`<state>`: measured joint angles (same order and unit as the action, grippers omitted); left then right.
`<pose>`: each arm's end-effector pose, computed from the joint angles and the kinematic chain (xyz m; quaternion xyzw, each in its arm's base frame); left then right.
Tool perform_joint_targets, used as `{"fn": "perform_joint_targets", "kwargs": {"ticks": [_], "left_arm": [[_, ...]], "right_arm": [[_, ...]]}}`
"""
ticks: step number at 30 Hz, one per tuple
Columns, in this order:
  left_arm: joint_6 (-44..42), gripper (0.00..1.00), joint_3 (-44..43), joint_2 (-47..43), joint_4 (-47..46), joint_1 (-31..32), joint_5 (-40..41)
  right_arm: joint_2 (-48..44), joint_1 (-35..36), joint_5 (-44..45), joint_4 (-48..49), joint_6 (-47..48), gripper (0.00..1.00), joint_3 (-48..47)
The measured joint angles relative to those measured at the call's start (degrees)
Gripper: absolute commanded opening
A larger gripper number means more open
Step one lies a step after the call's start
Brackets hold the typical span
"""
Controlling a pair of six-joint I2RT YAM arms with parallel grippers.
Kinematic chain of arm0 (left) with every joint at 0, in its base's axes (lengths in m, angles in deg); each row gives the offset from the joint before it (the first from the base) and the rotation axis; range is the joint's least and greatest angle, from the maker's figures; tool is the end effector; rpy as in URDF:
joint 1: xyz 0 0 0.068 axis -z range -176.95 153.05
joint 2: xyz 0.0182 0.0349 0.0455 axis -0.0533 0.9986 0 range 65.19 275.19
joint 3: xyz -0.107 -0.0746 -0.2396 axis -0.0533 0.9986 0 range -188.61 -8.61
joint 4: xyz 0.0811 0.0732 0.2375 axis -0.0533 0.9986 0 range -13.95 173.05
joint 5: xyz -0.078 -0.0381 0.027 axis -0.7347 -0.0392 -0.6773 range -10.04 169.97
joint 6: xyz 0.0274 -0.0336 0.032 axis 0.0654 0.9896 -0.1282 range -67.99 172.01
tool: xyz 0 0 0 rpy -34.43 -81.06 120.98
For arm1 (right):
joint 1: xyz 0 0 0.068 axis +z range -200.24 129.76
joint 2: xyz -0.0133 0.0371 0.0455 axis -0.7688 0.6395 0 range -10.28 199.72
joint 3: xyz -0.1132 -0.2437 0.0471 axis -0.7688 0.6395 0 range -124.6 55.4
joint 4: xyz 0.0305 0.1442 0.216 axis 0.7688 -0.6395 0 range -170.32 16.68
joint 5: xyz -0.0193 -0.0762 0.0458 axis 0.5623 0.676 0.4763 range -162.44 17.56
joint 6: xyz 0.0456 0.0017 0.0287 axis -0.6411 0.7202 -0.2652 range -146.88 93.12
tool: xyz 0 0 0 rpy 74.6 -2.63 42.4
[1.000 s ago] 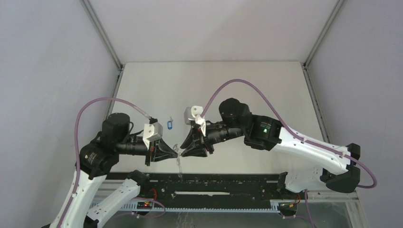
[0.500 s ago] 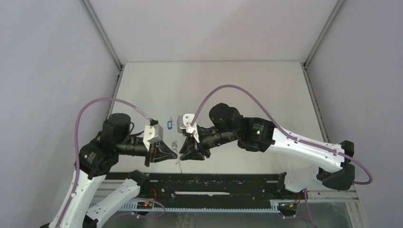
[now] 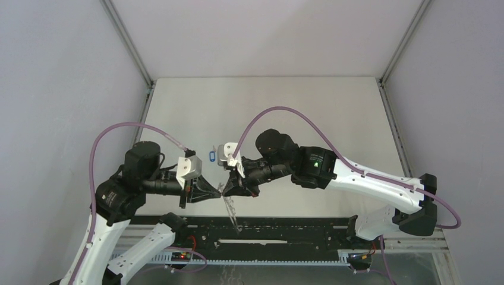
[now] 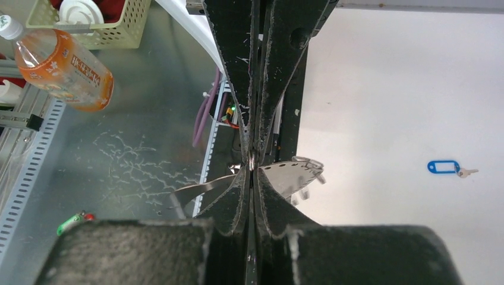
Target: Put the keys on the keyring
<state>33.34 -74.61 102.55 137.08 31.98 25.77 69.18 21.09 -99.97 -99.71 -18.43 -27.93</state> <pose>0.0531 -0.0623 0.3930 0.5156 0.6252 -0.4359 0.3916 0.0836 0.2988 0.4091 -0.6194 0.5349 0.4503 0.3571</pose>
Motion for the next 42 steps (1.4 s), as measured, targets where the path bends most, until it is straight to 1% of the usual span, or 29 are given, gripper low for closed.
{"fn": "perform_joint_targets", "kwargs": {"ticks": [2,7,9,11,12,17,18,20,21,22,23,25,29,34,38,42], "left_arm": [[0.0,0.0,0.0,0.0,0.0,0.0,0.0],[0.0,0.0,0.0,0.04,0.02,0.04,0.04],[0.0,0.0,0.0,0.04,0.0,0.04,0.07],[0.0,0.0,0.0,0.04,0.02,0.04,0.13],[0.02,0.0,0.0,0.04,0.0,0.07,0.13],[0.17,0.0,0.0,0.02,0.02,0.13,0.13],[0.2,0.03,0.0,0.02,0.0,0.15,0.13],[0.28,0.19,0.0,0.0,-0.04,0.17,0.15],[0.52,0.29,0.0,-0.02,-0.13,0.17,0.24],[0.76,0.43,0.0,-0.04,-0.44,0.17,0.33],[0.92,0.52,0.0,-0.13,-0.83,0.17,0.37],[1.4,0.55,0.0,-0.48,-1.42,0.2,0.66],[2.38,0.54,0.35,-2.23,-2.56,0.2,1.55],[5.68,0.51,3.91,-5.66,-6.1,0.2,1.95],[9.66,0.47,7.58,-7.06,-9.97,0.2,1.9],[12.98,0.42,8.98,-7.17,-13.9,0.2,1.66]], "right_arm": [[0.0,0.0,0.0,0.04,-0.22,0.15,0.0],[0.0,0.0,-0.02,1.4,-1.07,0.19,0.0],[0.0,0.02,-0.02,1.92,-1.25,0.14,0.0],[0.0,0.02,-0.24,2.23,-1.42,0.02,0.0],[0.0,0.02,-0.26,2.23,-1.4,0.0,0.0],[0.02,0.0,-0.42,2.21,-1.51,0.0,0.0],[0.02,0.0,-0.42,2.23,-1.51,0.0,0.0],[0.0,-0.04,-0.37,2.23,-1.66,0.0,0.0],[-0.02,-0.07,-0.26,2.34,-1.92,0.0,0.04],[-0.13,-0.13,-0.04,2.71,-2.34,0.0,0.24],[-0.46,-0.31,0.2,3.8,-2.82,0.0,0.98],[-2.19,-0.55,0.74,7.02,-4.17,0.0,4.31],[-7.13,-0.83,1.62,14.93,-8.37,0.0,13.09],[-12.17,-0.55,2.62,29.86,-14.64,0.0,23.1],[-13.57,1.18,4.81,41.16,-17.59,0.0,28.57],[-13.64,3.1,6.23,47.19,-18.75,0.0,31.08]]}}
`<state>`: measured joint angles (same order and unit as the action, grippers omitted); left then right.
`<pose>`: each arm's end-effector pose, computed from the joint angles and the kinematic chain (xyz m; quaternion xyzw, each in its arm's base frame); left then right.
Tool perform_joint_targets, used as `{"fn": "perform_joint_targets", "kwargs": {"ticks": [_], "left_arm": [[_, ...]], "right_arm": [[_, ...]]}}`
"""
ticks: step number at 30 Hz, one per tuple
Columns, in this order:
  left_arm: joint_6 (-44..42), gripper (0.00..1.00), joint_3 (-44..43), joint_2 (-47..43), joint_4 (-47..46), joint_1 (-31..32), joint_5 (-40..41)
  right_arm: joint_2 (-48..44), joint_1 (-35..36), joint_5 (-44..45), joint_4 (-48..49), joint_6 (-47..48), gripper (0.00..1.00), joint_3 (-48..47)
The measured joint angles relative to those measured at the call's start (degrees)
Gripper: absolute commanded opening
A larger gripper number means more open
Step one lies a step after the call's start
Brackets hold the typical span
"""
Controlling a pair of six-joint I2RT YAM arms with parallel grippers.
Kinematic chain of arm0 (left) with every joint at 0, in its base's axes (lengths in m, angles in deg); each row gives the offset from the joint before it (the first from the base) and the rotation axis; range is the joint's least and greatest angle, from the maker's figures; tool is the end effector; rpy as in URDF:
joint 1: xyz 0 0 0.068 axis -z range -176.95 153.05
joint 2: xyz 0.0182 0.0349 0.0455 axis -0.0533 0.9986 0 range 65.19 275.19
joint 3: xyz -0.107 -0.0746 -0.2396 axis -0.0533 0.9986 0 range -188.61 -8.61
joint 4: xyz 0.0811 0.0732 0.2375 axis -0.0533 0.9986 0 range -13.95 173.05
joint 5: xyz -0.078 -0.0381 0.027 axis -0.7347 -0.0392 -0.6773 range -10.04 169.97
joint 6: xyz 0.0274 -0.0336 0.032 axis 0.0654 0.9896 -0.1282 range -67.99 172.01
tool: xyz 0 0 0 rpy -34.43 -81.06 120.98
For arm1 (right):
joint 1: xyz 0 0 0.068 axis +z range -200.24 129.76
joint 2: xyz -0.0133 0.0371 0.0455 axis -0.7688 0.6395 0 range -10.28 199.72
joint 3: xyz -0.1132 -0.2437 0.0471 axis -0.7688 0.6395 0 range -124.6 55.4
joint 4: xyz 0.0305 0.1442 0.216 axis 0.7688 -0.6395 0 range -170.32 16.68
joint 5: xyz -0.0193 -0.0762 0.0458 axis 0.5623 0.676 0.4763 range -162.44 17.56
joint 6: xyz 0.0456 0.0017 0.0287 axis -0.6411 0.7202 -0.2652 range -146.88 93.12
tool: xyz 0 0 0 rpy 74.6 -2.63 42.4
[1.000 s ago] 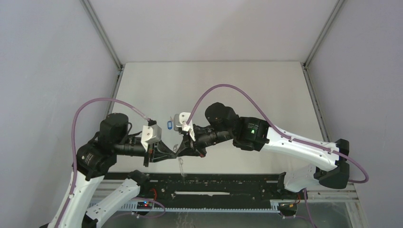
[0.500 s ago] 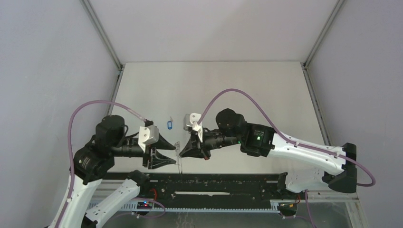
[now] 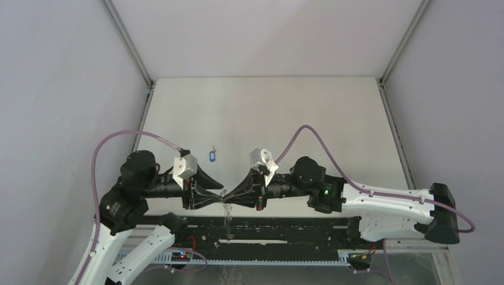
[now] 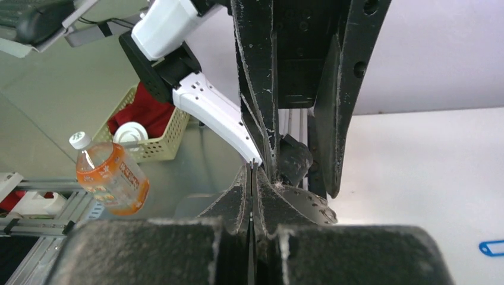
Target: Put the keys on the keyring
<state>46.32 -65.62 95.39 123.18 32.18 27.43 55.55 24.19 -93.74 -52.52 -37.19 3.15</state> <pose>0.0502 -0.0603 0.3772 0.4614 0.6266 -0.4597 0.4279 0.0602 0.2641 0.3687 -0.4624 0.4771 0.5872 0.4623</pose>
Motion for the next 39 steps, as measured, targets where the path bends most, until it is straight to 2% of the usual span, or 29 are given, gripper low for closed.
{"fn": "perform_joint_targets", "kwargs": {"ticks": [4,10,14,21,30,32,35,39], "left_arm": [[1.99,0.36,0.0,-0.15,-3.17,0.0,-1.07],[1.84,0.52,0.0,-0.28,-3.52,0.0,-4.15],[-0.85,0.57,-0.09,-0.87,-0.61,0.02,-5.05],[-2.84,0.51,-0.09,-1.42,0.68,0.0,-4.85],[-0.2,0.45,-0.09,-1.42,-2.43,0.0,-4.7],[0.46,0.42,-0.09,-1.42,-3.1,0.0,-4.87],[1.29,0.29,-0.09,-1.42,-3.43,0.0,-5.57],[1.77,0.01,-0.09,-1.44,-3.78,0.02,-6.84]], "right_arm": [[-0.02,0.24,0.5,2.99,-0.52,0.0,0.04],[-0.02,0.24,1.05,4.55,-0.55,0.0,0.04],[-0.02,0.17,1.25,5.2,-0.55,0.0,0.04],[0.0,0.04,1.18,5.35,-0.66,0.0,0.04],[0.81,-0.2,-0.24,5.97,-0.9,0.0,0.04],[1.03,-0.22,-0.52,6.03,-1.07,0.0,0.04],[1.25,-0.24,-0.85,6.21,-1.42,0.0,0.04],[1.33,-0.55,-1.05,6.58,-1.64,0.0,0.04]]}}
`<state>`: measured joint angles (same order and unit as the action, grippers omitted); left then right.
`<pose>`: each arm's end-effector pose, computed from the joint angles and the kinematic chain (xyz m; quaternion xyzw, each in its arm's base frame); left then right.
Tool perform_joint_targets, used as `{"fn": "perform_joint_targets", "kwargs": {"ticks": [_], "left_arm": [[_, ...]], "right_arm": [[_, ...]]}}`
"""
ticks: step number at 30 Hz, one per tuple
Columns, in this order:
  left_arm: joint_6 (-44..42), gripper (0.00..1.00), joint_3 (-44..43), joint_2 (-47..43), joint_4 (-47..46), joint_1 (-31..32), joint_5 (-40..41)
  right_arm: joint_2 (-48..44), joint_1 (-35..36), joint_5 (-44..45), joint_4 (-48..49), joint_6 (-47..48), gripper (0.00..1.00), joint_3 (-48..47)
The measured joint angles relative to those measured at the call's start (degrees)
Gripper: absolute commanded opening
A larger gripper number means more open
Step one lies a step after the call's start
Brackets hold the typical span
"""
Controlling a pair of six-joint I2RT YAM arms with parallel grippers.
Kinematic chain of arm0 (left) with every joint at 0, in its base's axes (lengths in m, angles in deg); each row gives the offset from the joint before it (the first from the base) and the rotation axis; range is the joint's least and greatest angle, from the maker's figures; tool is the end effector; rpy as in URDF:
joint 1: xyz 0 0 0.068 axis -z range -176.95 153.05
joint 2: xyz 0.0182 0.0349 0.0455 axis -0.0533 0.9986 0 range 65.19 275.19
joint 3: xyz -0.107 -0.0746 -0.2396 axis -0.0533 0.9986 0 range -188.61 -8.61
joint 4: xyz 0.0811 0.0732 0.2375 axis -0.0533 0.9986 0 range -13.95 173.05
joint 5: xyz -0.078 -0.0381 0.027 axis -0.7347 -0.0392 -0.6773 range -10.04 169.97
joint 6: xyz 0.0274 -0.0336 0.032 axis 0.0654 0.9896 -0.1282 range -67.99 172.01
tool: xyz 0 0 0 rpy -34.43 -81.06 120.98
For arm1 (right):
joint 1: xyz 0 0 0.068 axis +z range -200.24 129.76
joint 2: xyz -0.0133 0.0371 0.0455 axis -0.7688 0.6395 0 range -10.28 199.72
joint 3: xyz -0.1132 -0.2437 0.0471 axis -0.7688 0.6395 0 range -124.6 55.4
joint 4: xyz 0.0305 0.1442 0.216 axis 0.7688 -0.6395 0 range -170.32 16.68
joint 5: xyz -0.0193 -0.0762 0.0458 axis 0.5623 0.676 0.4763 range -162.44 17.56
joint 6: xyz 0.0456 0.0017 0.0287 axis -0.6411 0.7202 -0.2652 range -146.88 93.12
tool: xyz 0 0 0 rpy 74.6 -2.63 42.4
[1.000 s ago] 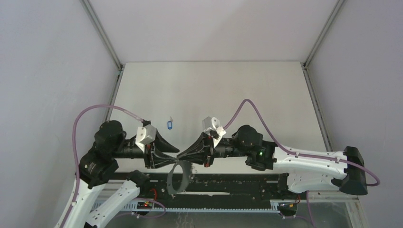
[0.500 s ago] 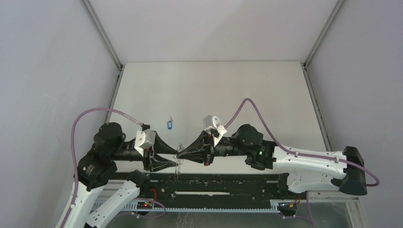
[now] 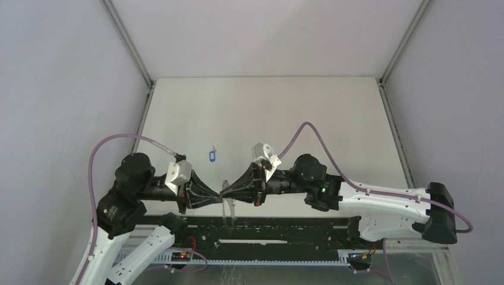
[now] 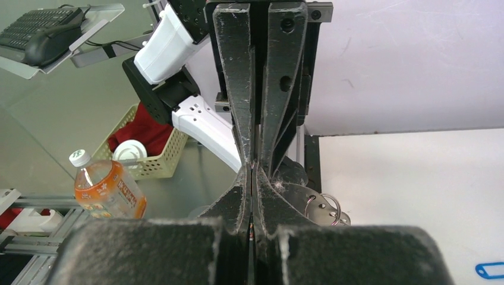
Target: Put the keys on the keyring
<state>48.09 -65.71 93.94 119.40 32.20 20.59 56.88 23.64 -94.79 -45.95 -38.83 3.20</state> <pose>0.0416 -0.0583 0.3858 0.4852 0.5749 -0.4989 0.4303 0.0631 0.2672 0.3746 -0.4458 0.4493 0.6096 0.4773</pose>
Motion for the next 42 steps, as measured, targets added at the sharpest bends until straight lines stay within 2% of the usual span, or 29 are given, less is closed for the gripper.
{"fn": "perform_joint_targets", "kwargs": {"ticks": [4,8,11,13,17,23,28,31,38,42], "left_arm": [[0.02,0.0,0.0,-0.13,-0.02,-0.02,-0.61],[0.98,0.26,0.0,-0.5,-0.44,0.0,0.17],[1.68,0.34,0.0,-0.5,-0.92,0.0,0.7],[2.23,0.33,0.0,-0.5,-1.07,0.0,0.74],[2.62,0.19,0.0,-0.5,-1.68,0.0,0.42],[2.97,0.34,0.0,-0.48,-1.97,0.0,0.24],[2.99,0.35,0.0,-0.26,-2.03,0.0,0.2],[2.95,0.29,-0.02,-0.26,-2.03,0.0,0.17],[2.93,0.03,-0.02,-0.26,-1.44,0.0,-0.44],[2.8,0.0,-0.02,-0.26,-0.66,0.0,-0.68]], "right_arm": [[0.04,-0.13,0.02,0.28,-0.09,0.0,0.0],[0.22,-0.13,-0.02,0.79,-0.15,0.0,0.0],[0.24,-0.09,-0.31,1.18,-0.2,0.0,0.0],[0.26,0.09,-0.55,1.33,-0.2,0.0,0.0],[0.26,0.07,-0.68,1.68,-0.17,0.0,0.0],[0.26,0.07,-0.72,1.79,-0.17,0.0,0.0],[0.26,0.09,-0.98,1.53,0.0,0.0,0.0],[0.26,0.09,-0.94,1.22,0.09,0.0,0.0],[0.33,0.09,-0.61,0.68,0.63,0.0,-0.02],[0.55,0.13,-0.68,0.33,0.81,0.0,-0.15]]}}
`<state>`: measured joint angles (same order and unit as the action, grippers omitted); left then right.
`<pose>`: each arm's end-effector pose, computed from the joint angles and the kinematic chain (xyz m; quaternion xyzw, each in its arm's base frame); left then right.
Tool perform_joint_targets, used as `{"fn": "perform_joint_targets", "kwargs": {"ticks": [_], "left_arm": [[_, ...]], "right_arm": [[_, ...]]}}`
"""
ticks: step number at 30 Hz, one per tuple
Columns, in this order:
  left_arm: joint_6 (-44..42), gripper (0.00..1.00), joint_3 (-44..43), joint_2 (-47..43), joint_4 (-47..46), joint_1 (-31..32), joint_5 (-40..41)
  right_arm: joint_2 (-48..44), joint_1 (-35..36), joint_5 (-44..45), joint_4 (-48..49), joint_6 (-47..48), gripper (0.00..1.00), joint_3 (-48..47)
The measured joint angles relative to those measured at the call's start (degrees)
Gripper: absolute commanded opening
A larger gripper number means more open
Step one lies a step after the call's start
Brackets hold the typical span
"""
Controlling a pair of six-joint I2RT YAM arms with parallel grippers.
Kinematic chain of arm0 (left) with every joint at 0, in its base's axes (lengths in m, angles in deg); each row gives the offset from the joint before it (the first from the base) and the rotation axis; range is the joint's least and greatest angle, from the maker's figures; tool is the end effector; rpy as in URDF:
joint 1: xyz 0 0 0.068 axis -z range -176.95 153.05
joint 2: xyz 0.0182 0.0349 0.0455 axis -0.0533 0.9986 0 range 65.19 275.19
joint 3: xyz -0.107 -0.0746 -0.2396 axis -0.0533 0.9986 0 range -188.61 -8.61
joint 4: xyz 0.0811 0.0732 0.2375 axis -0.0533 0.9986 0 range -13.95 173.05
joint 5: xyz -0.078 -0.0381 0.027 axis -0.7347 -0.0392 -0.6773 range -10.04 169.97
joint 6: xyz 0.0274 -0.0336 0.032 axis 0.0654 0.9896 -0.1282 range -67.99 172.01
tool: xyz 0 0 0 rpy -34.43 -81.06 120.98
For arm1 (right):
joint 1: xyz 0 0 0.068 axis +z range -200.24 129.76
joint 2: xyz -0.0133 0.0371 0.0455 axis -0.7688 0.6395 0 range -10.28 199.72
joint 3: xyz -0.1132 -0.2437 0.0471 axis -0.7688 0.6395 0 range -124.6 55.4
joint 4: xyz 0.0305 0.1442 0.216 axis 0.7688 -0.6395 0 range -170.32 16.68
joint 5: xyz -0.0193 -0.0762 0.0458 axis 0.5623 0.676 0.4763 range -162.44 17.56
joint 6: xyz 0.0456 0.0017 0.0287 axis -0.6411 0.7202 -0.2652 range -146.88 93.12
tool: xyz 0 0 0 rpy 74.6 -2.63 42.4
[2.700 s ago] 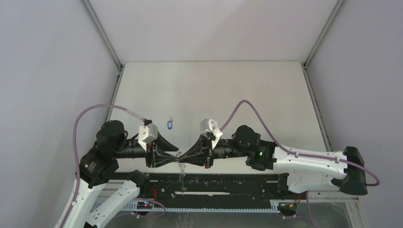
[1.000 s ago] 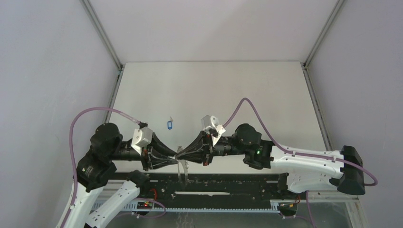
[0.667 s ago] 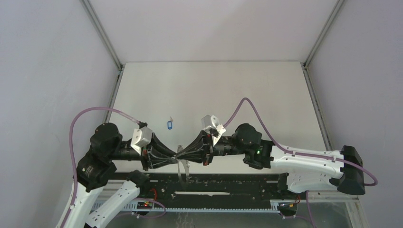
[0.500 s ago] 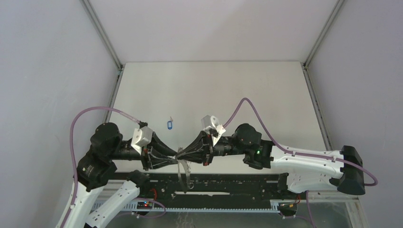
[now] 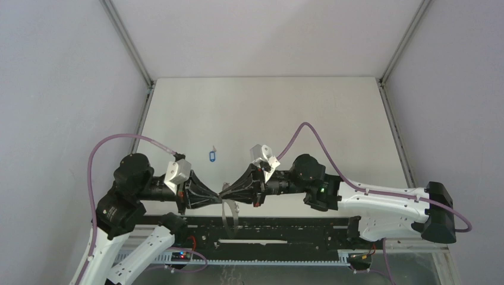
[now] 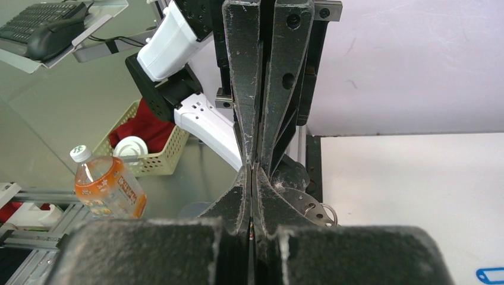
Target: Put the keys on the keyring
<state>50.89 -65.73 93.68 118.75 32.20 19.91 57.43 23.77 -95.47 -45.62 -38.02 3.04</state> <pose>0.0403 -0.0578 0.3872 0.4754 0.5785 -0.5118 0.4213 0.0627 0.2696 0.3737 -0.4531 0.4430 0.6087 0.4774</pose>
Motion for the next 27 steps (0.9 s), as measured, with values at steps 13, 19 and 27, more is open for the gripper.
{"fn": "perform_joint_targets", "kwargs": {"ticks": [13,19,27], "left_arm": [[-13.09,0.0,0.0,-2.45,1.79,0.0,0.46],[-22.53,0.0,0.0,-6.08,2.01,0.0,0.13],[-29.44,0.0,0.0,-6.05,2.05,0.0,0.31]], "right_arm": [[-3.1,-0.09,-1.62,-5.29,1.46,0.48,-1.38],[-9.79,-0.52,-0.92,-9.49,3.54,0.48,-1.79],[-12.35,-1.64,1.57,-15.54,4.92,0.48,-2.05]]}}
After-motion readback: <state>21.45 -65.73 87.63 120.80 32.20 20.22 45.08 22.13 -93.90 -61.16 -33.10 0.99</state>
